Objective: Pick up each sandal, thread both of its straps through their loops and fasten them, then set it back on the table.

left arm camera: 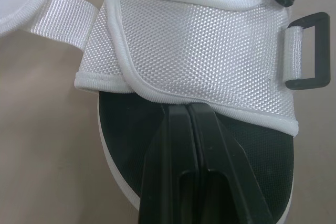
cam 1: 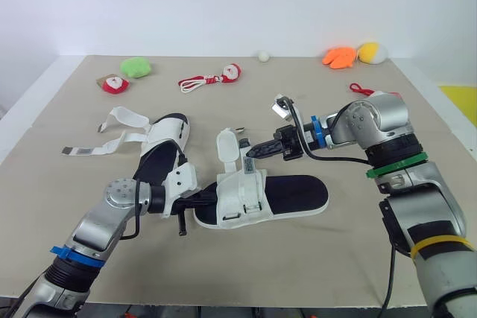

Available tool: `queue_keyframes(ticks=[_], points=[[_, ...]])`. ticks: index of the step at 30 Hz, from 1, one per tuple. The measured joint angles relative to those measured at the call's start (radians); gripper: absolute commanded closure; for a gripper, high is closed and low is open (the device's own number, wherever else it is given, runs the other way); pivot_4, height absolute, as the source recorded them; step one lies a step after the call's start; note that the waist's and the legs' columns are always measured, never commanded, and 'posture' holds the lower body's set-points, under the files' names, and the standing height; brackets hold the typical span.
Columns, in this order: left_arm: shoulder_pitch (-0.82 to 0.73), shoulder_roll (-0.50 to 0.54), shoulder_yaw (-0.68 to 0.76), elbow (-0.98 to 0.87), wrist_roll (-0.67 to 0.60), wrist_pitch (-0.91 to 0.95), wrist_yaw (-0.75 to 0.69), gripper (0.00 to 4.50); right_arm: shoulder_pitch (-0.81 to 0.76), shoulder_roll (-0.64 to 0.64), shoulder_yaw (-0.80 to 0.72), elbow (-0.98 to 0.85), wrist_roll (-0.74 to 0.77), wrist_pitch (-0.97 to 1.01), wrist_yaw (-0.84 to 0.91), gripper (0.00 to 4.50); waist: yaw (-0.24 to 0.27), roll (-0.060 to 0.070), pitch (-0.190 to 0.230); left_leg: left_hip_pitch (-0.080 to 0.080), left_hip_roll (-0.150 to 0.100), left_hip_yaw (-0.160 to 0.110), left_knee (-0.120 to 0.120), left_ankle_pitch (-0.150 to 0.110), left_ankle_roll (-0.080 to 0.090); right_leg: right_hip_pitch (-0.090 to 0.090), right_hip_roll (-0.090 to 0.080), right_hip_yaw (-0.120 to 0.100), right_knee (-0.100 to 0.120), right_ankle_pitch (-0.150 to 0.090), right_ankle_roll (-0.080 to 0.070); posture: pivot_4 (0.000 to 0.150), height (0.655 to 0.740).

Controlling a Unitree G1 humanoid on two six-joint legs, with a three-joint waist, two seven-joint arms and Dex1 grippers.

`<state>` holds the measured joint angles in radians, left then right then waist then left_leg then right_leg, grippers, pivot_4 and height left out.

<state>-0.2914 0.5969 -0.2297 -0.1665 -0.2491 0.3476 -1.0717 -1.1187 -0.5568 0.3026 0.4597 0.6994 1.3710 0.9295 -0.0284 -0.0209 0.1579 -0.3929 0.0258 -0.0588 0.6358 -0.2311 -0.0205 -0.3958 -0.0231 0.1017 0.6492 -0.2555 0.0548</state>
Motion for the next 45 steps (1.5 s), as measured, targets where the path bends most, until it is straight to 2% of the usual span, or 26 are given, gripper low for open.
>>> queue_keyframes(ticks=[14,29,34,37,38,39,44,45], points=[[0.001,0.0,0.001,0.0,0.0,0.0,0.002,4.5,0.0,0.025,-0.026,0.007,-0.08,0.011,0.026,4.42,-0.001,0.0,0.0,0.0,0.0,0.0,0.0,0.0,0.0,0.0,0.0,0.0,0.0,0.0,0.0,0.15,0.74],[-0.004,-0.003,0.001,0.001,0.0,0.0,0.002,4.5,0.002,0.026,0.037,0.016,-0.15,0.015,0.032,4.42,-0.001,0.001,-0.001,0.001,0.0,0.0,0.0,0.0,0.0,0.001,0.0,0.0,0.0,0.0,0.001,0.15,0.74],[-0.002,-0.003,0.001,0.001,0.0,0.0,0.004,4.5,0.023,0.026,0.035,-0.017,-0.159,-0.042,0.036,4.42,-0.003,0.001,-0.001,0.001,0.0,0.0,0.0,0.0,0.0,0.001,0.0,0.0,0.0,0.0,0.001,0.15,0.74],[-0.003,-0.003,0.001,0.001,0.0,0.0,0.004,4.5,0.046,0.021,0.04,-0.046,-0.177,-0.081,0.045,3.57,-0.004,0.001,-0.001,0.001,0.0,0.0,0.0,0.0,0.0,0.001,0.0,0.0,0.0,0.0,0.002,0.15,0.74],[-0.002,-0.003,0.001,0.001,0.0,0.0,0.005,4.5,0.053,0.018,0.043,-0.046,-0.188,-0.083,0.046,2.96,-0.004,0.001,-0.001,0.001,0.0,0.0,0.0,0.0,-0.001,0.001,0.0,0.0,0.0,0.0,0.002,0.15,0.74],[-0.002,-0.003,0.001,0.001,0.0,0.0,0.005,4.5,0.056,0.016,0.043,-0.046,-0.193,-0.083,0.047,2.64,-0.004,0.001,-0.001,0.001,0.0,0.0,0.0,0.001,-0.001,0.001,0.0,0.0,0.0,0.0,0.002,0.15,0.74],[0.0,-0.003,0.001,0.001,0.0,0.0,0.002,4.5,0.057,-0.012,0.042,-0.035,-0.214,-0.08,0.063,0.18,-0.004,0.001,-0.001,0.0,0.0,0.0,0.0,0.0,-0.001,0.001,0.0,0.0,0.0,-0.001,0.003,0.15,0.74],[0.0,-0.003,0.001,0.001,0.0,0.0,0.002,4.5,0.056,-0.016,0.042,-0.027,-0.215,-0.082,0.073,0.08,-0.004,0.001,-0.001,0.0,-0.001,0.0,0.0,0.0,-0.001,0.001,0.0,0.0,0.0,-0.001,0.003,0.15,0.74]])
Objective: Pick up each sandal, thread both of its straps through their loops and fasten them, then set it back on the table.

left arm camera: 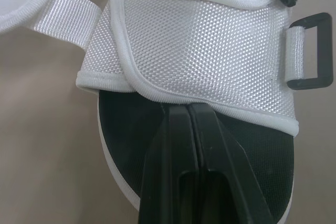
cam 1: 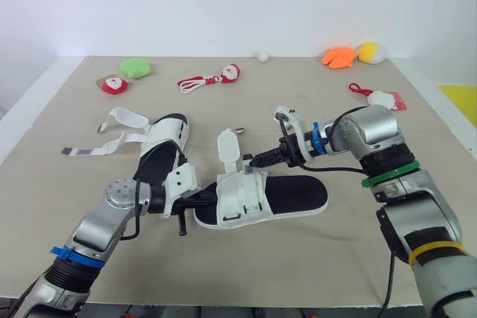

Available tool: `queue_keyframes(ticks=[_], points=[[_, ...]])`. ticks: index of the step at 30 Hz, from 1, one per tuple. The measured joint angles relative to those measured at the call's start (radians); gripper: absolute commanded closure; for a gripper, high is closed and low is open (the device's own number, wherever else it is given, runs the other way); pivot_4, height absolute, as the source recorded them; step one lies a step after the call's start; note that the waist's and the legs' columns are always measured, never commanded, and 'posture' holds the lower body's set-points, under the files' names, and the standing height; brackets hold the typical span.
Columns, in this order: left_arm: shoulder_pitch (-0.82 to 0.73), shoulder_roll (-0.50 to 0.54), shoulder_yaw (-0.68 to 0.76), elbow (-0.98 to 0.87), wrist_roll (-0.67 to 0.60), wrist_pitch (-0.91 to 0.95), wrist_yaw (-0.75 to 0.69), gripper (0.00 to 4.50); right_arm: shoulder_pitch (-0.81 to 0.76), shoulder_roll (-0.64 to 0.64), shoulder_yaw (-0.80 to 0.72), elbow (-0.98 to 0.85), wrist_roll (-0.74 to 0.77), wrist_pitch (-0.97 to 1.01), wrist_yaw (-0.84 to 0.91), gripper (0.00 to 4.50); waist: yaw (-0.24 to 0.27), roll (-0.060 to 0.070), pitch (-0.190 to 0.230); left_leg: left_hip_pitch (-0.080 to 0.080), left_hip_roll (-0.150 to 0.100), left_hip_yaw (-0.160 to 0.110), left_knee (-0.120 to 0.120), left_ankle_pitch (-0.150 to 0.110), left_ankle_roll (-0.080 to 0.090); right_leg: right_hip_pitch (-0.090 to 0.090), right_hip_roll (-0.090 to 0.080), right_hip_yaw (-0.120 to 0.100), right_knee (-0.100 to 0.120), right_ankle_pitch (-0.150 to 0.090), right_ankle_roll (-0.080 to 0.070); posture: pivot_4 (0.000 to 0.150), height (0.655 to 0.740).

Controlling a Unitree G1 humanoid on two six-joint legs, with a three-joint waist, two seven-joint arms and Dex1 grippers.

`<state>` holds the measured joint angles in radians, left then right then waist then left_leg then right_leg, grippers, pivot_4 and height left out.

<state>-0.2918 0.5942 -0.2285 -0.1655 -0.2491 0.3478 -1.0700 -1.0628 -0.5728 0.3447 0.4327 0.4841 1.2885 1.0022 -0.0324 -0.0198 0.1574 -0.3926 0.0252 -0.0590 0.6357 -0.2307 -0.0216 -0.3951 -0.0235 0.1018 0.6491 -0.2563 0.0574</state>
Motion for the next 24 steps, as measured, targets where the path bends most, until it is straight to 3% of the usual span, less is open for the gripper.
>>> queue_keyframes(ticks=[6,11,24], points=[[0.0,0.001,0.004,0.001,0.0,0.0,0.0,4.5,-0.09,-0.016,-0.023,0.149,-0.021,-0.007,0.058,0.08,-0.003,0.004,0.003,0.0,0.0,0.0,0.0,0.0,0.0,-0.001,0.0,0.0,0.0,0.001,-0.001,0.15,0.74],[-0.003,-0.005,0.007,0.008,0.0,0.0,0.0,4.5,-0.265,0.103,-0.196,0.394,-0.01,0.076,0.004,0.08,-0.009,0.007,0.004,0.0,0.0,0.0,0.0,0.0,0.0,0.0,0.0,0.0,0.0,0.002,-0.001,0.15,0.74],[0.008,-0.013,0.012,-0.001,0.0,0.0,0.003,4.5,-0.293,0.294,-0.38,0.69,-0.061,-0.04,-0.184,0.08,-0.012,0.008,0.004,-0.001,-0.003,-0.001,0.0,0.001,-0.001,0.0,-0.002,0.0,0.0,0.002,-0.001,0.15,0.74]])
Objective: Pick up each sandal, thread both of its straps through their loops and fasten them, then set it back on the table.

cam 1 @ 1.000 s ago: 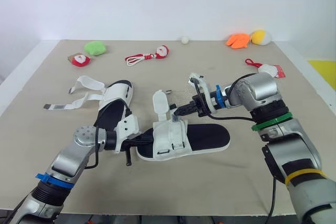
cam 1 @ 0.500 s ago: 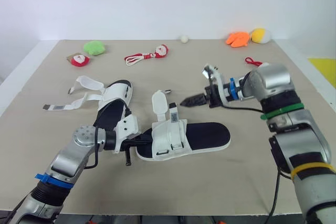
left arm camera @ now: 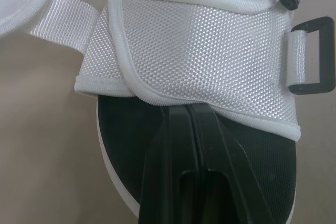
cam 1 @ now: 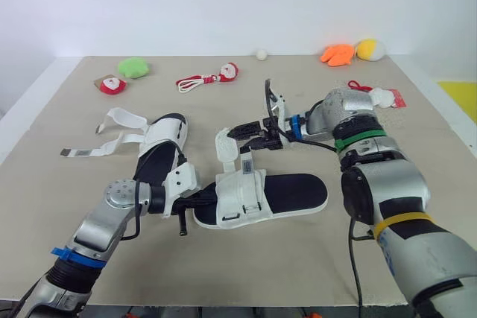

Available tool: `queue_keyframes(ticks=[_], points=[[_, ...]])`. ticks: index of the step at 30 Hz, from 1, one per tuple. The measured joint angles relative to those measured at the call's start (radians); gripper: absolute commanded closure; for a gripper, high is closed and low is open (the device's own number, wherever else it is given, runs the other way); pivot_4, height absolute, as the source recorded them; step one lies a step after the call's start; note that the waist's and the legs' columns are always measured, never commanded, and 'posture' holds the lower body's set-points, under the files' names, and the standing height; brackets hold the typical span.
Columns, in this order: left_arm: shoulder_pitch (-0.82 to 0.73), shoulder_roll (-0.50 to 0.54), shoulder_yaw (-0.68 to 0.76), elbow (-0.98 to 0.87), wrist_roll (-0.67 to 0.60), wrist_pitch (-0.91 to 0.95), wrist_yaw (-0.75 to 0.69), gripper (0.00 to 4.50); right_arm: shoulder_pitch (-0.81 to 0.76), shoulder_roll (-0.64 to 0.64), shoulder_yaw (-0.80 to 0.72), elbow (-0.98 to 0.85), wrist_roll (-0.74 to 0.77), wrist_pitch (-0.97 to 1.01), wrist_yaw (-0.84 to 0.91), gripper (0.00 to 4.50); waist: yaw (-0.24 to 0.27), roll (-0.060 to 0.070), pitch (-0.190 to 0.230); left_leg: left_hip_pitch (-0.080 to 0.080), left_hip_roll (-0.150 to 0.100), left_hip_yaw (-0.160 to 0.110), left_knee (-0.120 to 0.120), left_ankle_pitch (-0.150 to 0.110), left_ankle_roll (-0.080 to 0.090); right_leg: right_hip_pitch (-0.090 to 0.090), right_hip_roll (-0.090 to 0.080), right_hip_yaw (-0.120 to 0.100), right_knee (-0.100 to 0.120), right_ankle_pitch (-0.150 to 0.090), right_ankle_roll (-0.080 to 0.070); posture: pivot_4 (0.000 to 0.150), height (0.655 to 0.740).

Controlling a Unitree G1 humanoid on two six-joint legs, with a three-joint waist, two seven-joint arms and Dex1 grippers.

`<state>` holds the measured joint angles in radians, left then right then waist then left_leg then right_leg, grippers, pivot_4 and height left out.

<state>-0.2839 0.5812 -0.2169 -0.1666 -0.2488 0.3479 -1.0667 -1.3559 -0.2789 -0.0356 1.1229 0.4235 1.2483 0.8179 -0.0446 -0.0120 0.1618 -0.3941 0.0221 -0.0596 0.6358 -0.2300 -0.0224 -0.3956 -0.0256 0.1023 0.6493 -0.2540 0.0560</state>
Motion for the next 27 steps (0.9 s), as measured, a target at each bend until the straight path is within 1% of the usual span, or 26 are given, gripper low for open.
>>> queue_keyframes(ticks=[5,11,22,27], points=[[0.006,0.0,0.0,-0.007,0.0,0.002,0.011,4.5,-0.041,0.052,-0.076,0.041,0.002,-0.031,-0.033,0.08,-0.001,0.0,0.0,0.0,0.0,0.0,0.0,0.0,0.0,0.0,0.0,0.0,0.0,0.0,0.0,0.15,0.74],[0.014,0.0,0.001,-0.017,0.0,0.003,0.02,4.5,-0.046,0.092,-0.131,0.082,-0.003,-0.095,-0.08,0.08,-0.001,0.0,0.0,0.0,0.0,0.0,0.0,0.0,0.0,0.0,0.0,0.0,0.0,0.0,0.0,0.15,0.74],[0.018,0.0,0.001,-0.021,0.0,0.004,0.031,4.5,-0.061,0.123,-0.243,0.16,-0.006,-0.254,-0.23,0.08,-0.001,0.0,0.0,0.0,0.0,0.0,0.0,0.0,0.0,0.0,0.0,0.0,0.0,0.0,0.0,0.15,0.74],[0.018,0.0,0.001,-0.022,0.0,0.004,0.031,4.5,-0.061,0.136,-0.273,0.172,-0.007,-0.311,-0.273,0.08,-0.002,0.0,0.0,0.0,0.0,0.0,0.0,0.0,0.0,0.0,0.0,0.0,0.0,0.0,0.0,0.15,0.74]])
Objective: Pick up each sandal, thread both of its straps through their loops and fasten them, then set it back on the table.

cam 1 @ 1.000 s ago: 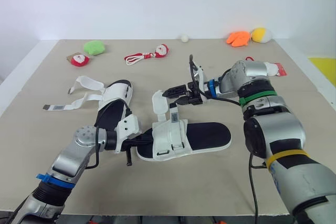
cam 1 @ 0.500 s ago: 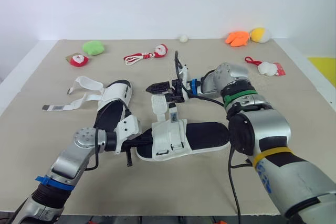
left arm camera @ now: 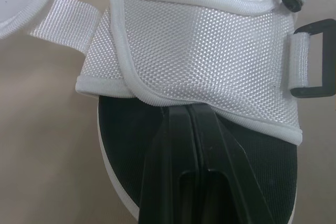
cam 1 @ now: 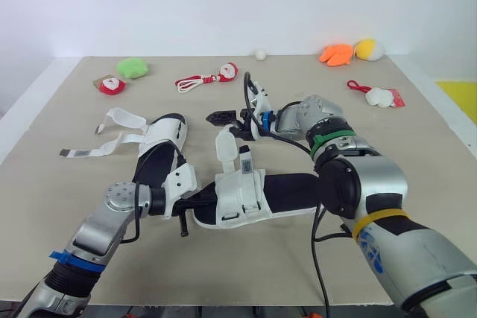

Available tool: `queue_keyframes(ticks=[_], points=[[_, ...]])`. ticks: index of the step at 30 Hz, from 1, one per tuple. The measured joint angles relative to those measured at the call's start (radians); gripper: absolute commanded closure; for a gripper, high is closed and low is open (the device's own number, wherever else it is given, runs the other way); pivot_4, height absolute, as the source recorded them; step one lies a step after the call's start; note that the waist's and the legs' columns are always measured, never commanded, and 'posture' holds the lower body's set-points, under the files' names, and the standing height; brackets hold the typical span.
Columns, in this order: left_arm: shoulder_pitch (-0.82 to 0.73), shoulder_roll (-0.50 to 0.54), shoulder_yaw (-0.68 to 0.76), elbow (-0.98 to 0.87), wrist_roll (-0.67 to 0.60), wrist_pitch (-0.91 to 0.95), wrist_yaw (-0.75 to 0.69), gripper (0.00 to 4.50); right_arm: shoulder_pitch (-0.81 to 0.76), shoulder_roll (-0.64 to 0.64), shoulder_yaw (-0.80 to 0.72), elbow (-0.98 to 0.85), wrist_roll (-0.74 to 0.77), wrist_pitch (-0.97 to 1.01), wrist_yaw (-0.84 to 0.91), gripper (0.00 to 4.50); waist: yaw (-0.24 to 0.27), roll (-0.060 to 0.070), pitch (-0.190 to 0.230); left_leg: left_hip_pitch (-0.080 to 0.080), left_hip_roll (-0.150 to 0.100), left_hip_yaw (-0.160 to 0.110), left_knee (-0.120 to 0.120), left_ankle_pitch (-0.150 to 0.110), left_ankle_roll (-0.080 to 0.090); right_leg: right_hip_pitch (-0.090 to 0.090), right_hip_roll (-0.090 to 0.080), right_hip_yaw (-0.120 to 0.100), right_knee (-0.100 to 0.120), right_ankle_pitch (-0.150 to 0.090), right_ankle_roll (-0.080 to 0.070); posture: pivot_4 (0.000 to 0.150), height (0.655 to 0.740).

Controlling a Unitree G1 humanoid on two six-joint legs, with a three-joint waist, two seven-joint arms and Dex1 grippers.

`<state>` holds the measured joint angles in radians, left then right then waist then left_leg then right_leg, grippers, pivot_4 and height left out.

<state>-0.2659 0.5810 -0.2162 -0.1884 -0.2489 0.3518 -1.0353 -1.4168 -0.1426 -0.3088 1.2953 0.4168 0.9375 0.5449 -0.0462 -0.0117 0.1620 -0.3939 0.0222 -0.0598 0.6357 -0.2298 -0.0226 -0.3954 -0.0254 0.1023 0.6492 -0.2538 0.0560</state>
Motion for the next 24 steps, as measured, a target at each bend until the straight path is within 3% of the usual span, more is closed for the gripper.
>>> queue_keyframes(ticks=[9,12,20,24], points=[[0.004,0.0,0.0,-0.006,0.0,0.0,0.003,4.5,0.0,0.01,-0.006,0.004,-0.031,-0.015,0.002,0.08,0.0,0.0,0.0,0.0,0.0,0.0,0.0,0.0,0.0,0.0,0.0,0.0,0.0,0.0,0.0,0.15,0.74],[0.005,0.0,0.0,-0.009,0.0,0.001,0.004,4.5,0.0,0.012,-0.006,0.004,-0.04,-0.015,0.003,0.8,0.0,0.0,0.0,0.0,0.0,0.0,0.0,0.0,0.0,0.0,0.0,0.0,0.0,0.0,0.0,0.15,0.74],[0.005,-0.001,0.0,-0.009,0.0,0.002,0.005,4.5,0.0,0.014,-0.008,0.004,-0.052,-0.022,0.013,4.33,0.0,0.0,0.0,0.0,0.0,0.0,0.0,0.0,0.0,0.0,0.0,0.0,0.0,0.0,0.0,0.15,0.74],[0.005,-0.002,0.0,-0.009,0.0,0.003,0.005,4.5,0.0,0.015,-0.008,0.004,-0.057,-0.042,0.019,4.43,0.0,0.0,0.0,0.0,0.0,0.0,0.0,0.0,0.0,0.0,0.0,0.0,0.0,0.0,0.0,0.15,0.74]])
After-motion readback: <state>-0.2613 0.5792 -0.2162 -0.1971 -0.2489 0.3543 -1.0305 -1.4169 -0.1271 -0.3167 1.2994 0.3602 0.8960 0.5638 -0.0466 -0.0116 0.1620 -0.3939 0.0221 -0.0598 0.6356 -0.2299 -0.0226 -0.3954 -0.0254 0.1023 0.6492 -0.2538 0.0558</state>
